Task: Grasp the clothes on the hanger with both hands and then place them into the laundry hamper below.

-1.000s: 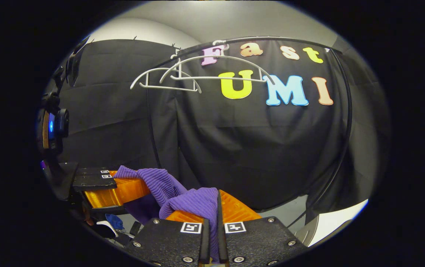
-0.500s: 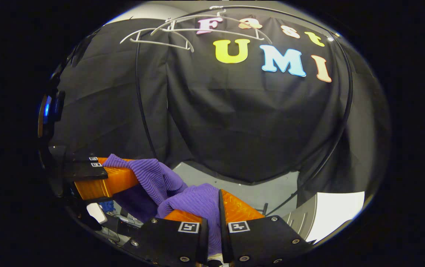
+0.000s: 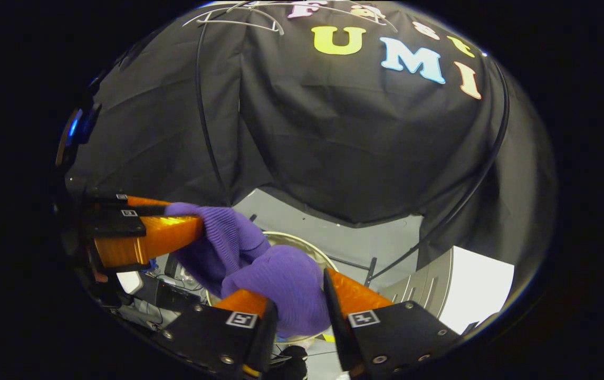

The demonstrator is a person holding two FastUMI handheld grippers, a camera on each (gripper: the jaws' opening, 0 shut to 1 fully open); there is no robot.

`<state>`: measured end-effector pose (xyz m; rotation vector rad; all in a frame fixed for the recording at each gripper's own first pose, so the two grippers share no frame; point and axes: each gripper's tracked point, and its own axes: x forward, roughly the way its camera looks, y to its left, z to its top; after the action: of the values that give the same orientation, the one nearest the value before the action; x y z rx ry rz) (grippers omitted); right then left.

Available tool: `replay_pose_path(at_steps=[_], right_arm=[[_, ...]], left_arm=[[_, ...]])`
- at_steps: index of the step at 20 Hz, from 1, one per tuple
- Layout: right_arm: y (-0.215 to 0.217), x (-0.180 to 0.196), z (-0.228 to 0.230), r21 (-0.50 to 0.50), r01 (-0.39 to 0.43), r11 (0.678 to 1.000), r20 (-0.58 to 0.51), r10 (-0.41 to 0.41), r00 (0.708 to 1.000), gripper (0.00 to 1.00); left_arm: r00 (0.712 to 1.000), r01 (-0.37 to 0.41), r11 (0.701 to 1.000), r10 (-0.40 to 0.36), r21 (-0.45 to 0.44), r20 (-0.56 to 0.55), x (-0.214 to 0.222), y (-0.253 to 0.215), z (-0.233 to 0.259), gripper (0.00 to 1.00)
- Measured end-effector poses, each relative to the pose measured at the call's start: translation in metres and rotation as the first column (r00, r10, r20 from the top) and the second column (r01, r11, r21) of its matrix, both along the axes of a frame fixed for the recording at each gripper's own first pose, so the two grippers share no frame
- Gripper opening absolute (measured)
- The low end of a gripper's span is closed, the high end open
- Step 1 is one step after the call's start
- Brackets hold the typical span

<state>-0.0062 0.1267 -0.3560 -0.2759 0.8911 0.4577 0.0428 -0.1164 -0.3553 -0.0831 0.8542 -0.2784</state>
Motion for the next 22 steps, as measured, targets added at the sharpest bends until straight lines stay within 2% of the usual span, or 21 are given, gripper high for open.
replay_pose_path(at_steps=[1, 3, 5, 6, 7, 10, 11, 12, 18, 22], right_arm=[[-0.001, -0.009, -0.002, 0.0, -0.005, 1.0, -0.016, 0.005, 1.0, 0.66], [-0.002, -0.015, 0.009, 0.025, 0.003, 1.0, -0.006, -0.003, 1.0, 0.84], [-0.004, -0.013, 0.025, 0.032, 0.009, 0.999, 0.023, -0.01, 1.0, 0.94], [-0.006, -0.008, 0.036, 0.04, 0.016, 0.999, 0.047, -0.018, 0.999, 0.94], [-0.006, -0.004, 0.049, 0.052, 0.024, 0.998, 0.072, -0.028, 0.997, 0.94], [-0.006, 0.019, 0.093, 0.101, 0.047, 0.994, 0.164, -0.064, 0.984, 0.94], [-0.004, 0.025, 0.11, 0.116, 0.052, 0.992, 0.2, -0.074, 0.977, 0.94], [-0.003, 0.033, 0.128, 0.131, 0.053, 0.99, 0.237, -0.084, 0.968, 0.94], [-0.004, 0.062, 0.229, 0.225, 0.048, 0.973, 0.429, -0.143, 0.892, 0.94], [-0.01, 0.068, 0.287, 0.285, 0.059, 0.957, 0.503, -0.201, 0.841, 0.94]], left_arm=[[1.0, -0.007, 1.0, 0.007, -0.002, -0.001, -0.002, 0.002, -0.001, 0.54], [1.0, -0.023, 0.999, 0.023, 0.031, 0.007, -0.005, 0.019, 0.002, 0.93], [0.999, -0.041, 0.998, 0.04, 0.039, 0.028, -0.006, 0.033, 0.015, 0.94], [0.997, -0.056, 0.998, 0.054, 0.036, 0.05, -0.002, 0.041, 0.026, 0.94], [0.995, -0.069, 0.997, 0.067, 0.025, 0.079, 0.002, 0.047, 0.039, 0.9], [0.977, -0.1, 0.995, 0.098, 0.001, 0.191, 0.017, 0.065, 0.089, 0.97], [0.967, -0.109, 0.994, 0.106, -0.003, 0.231, 0.022, 0.07, 0.107, 0.94], [0.956, -0.116, 0.993, 0.115, -0.011, 0.269, 0.029, 0.076, 0.126, 0.97], [0.871, -0.154, 0.985, 0.171, -0.074, 0.461, 0.053, 0.105, 0.249, 0.97], [0.817, -0.165, 0.981, 0.196, -0.106, 0.542, 0.05, 0.122, 0.308, 0.97]])
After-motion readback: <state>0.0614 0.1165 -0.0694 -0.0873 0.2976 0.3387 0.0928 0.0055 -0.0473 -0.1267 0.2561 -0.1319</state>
